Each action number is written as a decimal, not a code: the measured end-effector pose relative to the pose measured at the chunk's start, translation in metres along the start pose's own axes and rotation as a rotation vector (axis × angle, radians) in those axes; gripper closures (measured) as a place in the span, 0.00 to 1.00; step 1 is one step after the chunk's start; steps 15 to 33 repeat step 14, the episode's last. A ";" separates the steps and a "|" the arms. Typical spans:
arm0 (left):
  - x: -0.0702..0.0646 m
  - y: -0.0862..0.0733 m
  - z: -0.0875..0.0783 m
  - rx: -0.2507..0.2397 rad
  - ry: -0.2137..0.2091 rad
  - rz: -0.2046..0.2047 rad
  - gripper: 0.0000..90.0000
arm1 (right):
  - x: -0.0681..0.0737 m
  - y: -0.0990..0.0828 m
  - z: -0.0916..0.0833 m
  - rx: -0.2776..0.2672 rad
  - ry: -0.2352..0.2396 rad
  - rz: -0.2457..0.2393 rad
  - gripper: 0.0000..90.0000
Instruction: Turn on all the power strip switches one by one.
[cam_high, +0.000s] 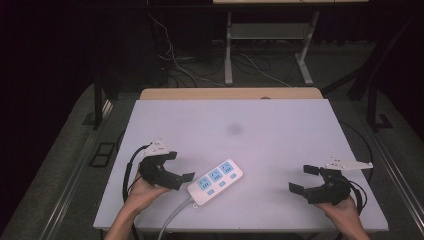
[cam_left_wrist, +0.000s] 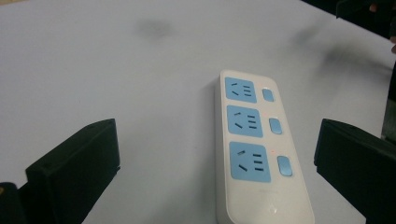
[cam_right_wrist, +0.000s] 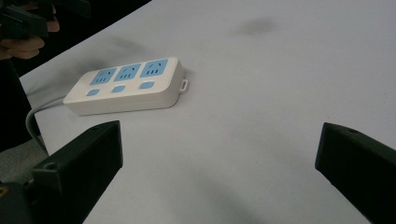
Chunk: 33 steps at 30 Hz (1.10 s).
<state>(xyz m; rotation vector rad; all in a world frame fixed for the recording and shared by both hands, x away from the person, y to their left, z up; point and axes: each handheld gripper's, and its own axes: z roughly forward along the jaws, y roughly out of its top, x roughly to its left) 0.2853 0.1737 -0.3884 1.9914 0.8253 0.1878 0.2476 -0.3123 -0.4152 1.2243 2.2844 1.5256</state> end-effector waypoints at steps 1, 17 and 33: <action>0.001 -0.004 -0.001 -0.008 0.001 -0.010 0.00 | 0.001 0.000 0.000 0.003 0.002 0.000 0.01; 0.007 -0.036 -0.009 -0.100 0.027 -0.103 0.00 | 0.005 -0.002 0.000 0.015 0.009 -0.006 0.01; 0.007 -0.036 -0.009 -0.100 0.027 -0.103 0.00 | 0.005 -0.002 0.000 0.015 0.009 -0.006 0.01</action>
